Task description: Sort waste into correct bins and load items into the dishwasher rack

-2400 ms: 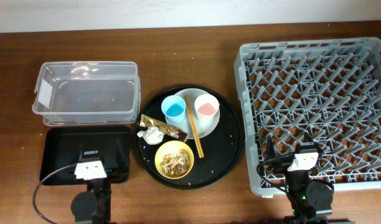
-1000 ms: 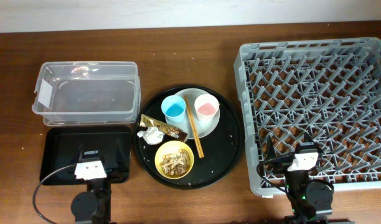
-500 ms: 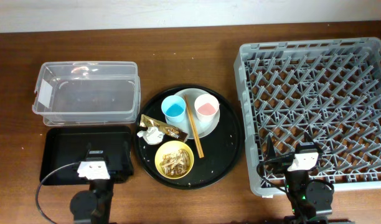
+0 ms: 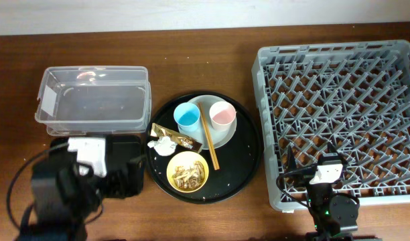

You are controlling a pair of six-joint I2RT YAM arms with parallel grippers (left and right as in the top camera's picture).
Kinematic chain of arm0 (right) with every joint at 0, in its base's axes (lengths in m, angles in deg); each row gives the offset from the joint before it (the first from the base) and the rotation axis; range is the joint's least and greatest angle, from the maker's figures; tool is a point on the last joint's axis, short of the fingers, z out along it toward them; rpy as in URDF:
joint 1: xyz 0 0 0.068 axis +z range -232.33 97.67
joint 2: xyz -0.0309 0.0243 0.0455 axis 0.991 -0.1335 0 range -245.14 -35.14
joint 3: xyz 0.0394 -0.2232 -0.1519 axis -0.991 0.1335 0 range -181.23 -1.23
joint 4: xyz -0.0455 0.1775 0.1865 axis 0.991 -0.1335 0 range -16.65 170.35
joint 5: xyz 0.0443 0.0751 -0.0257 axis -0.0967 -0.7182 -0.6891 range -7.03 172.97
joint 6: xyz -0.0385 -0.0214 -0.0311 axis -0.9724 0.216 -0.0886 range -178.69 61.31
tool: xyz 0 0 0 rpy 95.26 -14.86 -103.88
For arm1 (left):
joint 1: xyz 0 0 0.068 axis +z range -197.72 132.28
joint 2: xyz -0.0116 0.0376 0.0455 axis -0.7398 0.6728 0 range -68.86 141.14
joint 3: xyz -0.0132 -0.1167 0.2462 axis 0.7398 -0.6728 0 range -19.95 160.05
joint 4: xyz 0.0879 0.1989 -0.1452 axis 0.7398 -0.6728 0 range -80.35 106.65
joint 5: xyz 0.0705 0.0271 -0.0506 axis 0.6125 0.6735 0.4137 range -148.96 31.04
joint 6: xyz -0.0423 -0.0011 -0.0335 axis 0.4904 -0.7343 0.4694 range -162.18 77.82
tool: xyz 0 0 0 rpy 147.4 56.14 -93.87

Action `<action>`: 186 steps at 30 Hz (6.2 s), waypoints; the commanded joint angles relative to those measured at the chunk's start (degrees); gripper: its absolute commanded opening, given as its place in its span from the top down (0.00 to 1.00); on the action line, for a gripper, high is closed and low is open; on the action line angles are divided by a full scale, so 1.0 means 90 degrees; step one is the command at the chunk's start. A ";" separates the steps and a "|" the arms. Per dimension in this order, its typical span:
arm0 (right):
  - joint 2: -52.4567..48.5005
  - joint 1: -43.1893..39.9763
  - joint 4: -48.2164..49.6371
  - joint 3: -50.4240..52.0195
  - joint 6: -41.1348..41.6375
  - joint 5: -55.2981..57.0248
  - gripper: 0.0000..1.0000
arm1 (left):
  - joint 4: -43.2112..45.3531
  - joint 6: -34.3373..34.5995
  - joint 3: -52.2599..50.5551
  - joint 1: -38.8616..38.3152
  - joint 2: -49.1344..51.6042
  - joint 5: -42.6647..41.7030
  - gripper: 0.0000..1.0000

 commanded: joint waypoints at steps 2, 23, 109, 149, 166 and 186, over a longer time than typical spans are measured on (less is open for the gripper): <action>0.0046 -0.0034 -0.0027 0.0046 0.0058 0.0056 0.02 | -0.0126 -0.0027 0.0180 0.0036 0.1428 -0.0755 0.01; 0.0046 -0.0034 -0.0027 0.0046 0.0058 0.0056 0.02 | 0.1749 0.1513 0.0005 -0.2147 0.5627 0.2013 0.36; 0.0046 -0.0034 -0.0027 0.0046 0.0058 0.0056 0.02 | 0.3242 0.6402 -0.0495 -0.2237 0.5821 0.1372 0.41; 0.0046 -0.0034 -0.0027 0.0046 0.0058 0.0056 0.02 | 0.3400 0.6132 -0.0546 -0.2754 0.6462 0.2421 0.50; 0.0046 -0.0034 -0.0027 0.0046 0.0058 0.0056 0.02 | 0.3373 0.5986 -0.0542 -0.2722 0.3582 0.3449 1.00; 0.0046 -0.0034 -0.0027 0.0046 0.0058 0.0056 0.02 | 0.6375 0.4005 -0.0522 -0.0233 0.4981 0.3645 0.27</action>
